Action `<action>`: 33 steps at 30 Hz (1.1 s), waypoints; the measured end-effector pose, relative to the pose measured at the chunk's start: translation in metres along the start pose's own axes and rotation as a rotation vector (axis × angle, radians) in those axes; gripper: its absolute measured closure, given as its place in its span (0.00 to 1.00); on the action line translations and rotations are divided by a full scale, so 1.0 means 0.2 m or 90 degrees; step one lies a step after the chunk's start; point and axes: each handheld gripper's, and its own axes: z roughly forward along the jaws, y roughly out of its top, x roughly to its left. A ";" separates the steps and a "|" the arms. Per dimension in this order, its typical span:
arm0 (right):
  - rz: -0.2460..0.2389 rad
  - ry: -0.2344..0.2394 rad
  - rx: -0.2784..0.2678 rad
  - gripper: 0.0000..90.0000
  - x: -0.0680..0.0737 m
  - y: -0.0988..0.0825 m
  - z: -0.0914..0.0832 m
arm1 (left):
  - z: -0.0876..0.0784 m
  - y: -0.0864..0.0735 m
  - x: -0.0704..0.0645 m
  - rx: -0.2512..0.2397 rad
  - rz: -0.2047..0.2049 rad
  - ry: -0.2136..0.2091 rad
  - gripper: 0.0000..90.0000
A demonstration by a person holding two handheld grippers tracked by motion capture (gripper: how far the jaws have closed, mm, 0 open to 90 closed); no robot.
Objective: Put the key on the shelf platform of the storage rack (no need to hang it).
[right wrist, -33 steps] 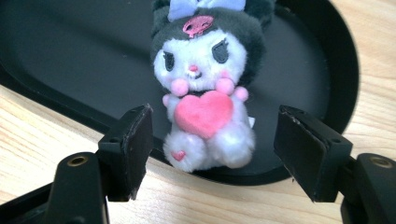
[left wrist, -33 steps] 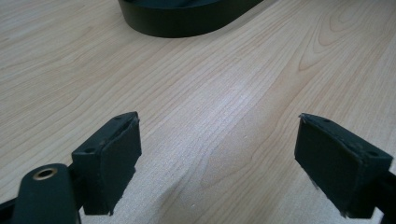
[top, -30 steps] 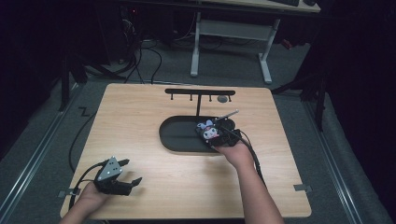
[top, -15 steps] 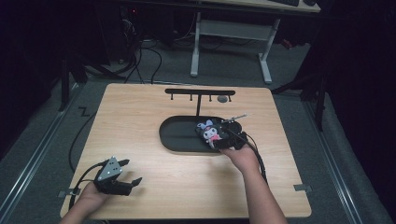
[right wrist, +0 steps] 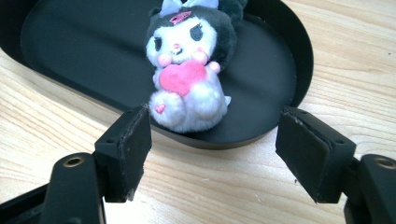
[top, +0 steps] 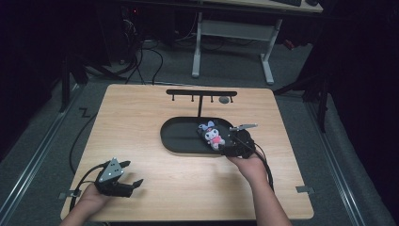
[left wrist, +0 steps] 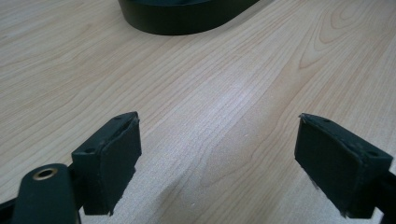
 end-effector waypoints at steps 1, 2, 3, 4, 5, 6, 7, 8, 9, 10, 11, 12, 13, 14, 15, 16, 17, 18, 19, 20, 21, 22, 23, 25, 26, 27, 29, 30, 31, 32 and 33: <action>0.001 0.002 -0.004 0.30 0.00 -0.01 -0.01 | 0.00 0.00 0.00 0.000 0.000 0.000 0.17; 0.002 0.004 -0.010 0.31 0.00 -0.03 -0.01 | 0.00 0.00 0.00 0.000 0.000 0.000 0.17; 0.002 0.004 -0.010 0.31 0.00 -0.03 -0.01 | 0.00 0.00 0.00 0.000 0.000 0.000 0.17; -0.002 0.006 -0.016 0.31 -0.01 -0.06 -0.01 | 0.00 0.00 0.00 0.001 0.001 0.000 0.17; -0.002 0.006 -0.016 0.31 -0.01 -0.06 -0.01 | 0.00 0.00 0.00 0.001 0.001 0.000 0.17; -0.005 0.007 -0.022 0.31 -0.01 -0.07 -0.02 | 0.00 0.00 0.00 0.001 0.001 0.000 0.17; -0.007 0.009 -0.027 0.31 -0.01 -0.09 -0.02 | 0.00 0.00 0.00 0.001 0.000 0.000 0.17; -0.006 0.010 -0.030 0.31 -0.02 -0.11 -0.02 | 0.00 0.00 0.00 0.002 0.001 0.000 0.17; -0.006 0.012 -0.034 0.31 -0.02 -0.13 -0.02 | 0.00 0.00 0.00 0.002 0.001 0.000 0.17; 0.005 0.015 -0.045 0.31 -0.04 -0.17 -0.03 | 0.00 0.00 0.00 0.003 0.001 0.000 0.17; 0.005 0.015 -0.045 0.31 -0.04 -0.17 -0.03 | 0.00 0.00 0.00 0.003 0.001 0.000 0.17; 0.009 0.018 -0.052 0.31 -0.05 -0.19 -0.03 | 0.00 0.00 0.00 0.003 0.001 0.000 0.17; 0.016 0.019 -0.059 0.31 -0.06 -0.22 -0.04 | 0.00 0.00 0.00 0.003 0.001 0.000 0.17; 0.019 0.018 -0.067 0.31 -0.07 -0.26 -0.04 | 0.00 0.00 0.00 0.002 0.001 0.000 0.17; 0.019 0.018 -0.067 0.31 -0.07 -0.26 -0.04 | 0.00 0.00 0.00 0.002 0.001 0.000 0.17; 0.013 0.011 -0.076 0.31 -0.07 -0.31 -0.05 | 0.00 0.00 0.00 0.002 0.000 0.001 0.17; 0.013 0.011 -0.076 0.31 -0.07 -0.31 -0.05 | 0.00 0.00 0.00 0.002 0.000 0.001 0.17; 0.014 0.012 -0.080 0.30 -0.07 -0.33 -0.06 | 0.00 0.00 0.00 0.003 0.001 0.001 0.17; 0.017 0.016 -0.094 0.30 -0.06 -0.37 -0.07 | 0.00 0.00 0.00 0.003 0.001 0.001 0.17; 0.013 0.015 -0.105 0.30 -0.05 -0.40 -0.08 | 0.00 0.00 0.00 0.004 0.001 0.001 0.17; 0.013 0.015 -0.105 0.30 -0.05 -0.40 -0.08 | 0.00 0.00 0.00 0.003 0.001 0.002 0.17; 0.010 0.015 -0.113 0.30 -0.05 -0.42 -0.09 | 0.00 0.00 0.00 0.004 0.001 0.002 0.17; 0.002 0.011 -0.124 0.29 -0.03 -0.45 -0.10 | 0.00 0.00 0.00 0.004 0.000 0.001 0.17; -0.004 0.007 -0.134 0.28 -0.01 -0.50 -0.11 | 0.00 0.00 0.00 0.005 0.001 0.001 0.17; -0.009 0.005 -0.145 0.27 0.02 -0.54 -0.12 | 0.00 0.00 0.00 0.005 0.001 0.000 0.17; -0.009 0.005 -0.145 0.27 0.02 -0.54 -0.12 | 0.00 0.00 0.00 0.006 0.001 0.000 0.17; -0.005 0.007 -0.173 0.26 0.05 -0.62 -0.14 | 0.01 0.00 0.00 0.007 0.001 -0.003 0.17; -0.002 0.006 -0.181 0.26 0.06 -0.65 -0.15 | 0.01 0.01 0.00 0.009 0.000 -0.003 0.17; -0.002 0.006 -0.181 0.26 0.06 -0.65 -0.15 | 0.01 0.01 0.00 0.009 0.000 -0.003 0.17; -0.019 0.005 -0.174 0.26 0.08 -0.67 -0.16 | 0.01 0.01 0.00 0.011 -0.002 -0.003 0.17; -0.019 0.005 -0.174 0.26 0.08 -0.67 -0.16 | 0.01 0.01 0.00 0.011 -0.002 -0.003 0.17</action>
